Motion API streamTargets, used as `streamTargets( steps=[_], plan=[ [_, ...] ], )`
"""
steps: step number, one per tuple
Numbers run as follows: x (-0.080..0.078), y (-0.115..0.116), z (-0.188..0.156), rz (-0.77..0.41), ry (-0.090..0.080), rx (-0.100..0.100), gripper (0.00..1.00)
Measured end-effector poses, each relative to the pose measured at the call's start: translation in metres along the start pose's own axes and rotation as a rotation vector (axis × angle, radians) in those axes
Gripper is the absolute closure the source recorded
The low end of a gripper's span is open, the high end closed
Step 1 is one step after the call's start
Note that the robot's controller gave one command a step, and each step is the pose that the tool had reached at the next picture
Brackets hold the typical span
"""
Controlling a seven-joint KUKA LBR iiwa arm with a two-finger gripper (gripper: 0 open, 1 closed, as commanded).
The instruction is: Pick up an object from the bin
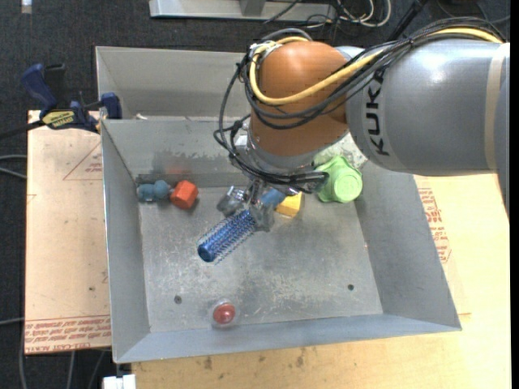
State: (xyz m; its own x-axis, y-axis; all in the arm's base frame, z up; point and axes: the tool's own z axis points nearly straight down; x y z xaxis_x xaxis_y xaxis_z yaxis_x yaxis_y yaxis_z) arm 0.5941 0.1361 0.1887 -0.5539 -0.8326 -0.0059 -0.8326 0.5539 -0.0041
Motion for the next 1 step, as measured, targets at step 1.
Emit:
streamTargets(
  steps=[1],
  plan=[
    [-0.017,-0.0114,-0.0692,-0.399,-0.002,0.0,1.0]
  ],
)
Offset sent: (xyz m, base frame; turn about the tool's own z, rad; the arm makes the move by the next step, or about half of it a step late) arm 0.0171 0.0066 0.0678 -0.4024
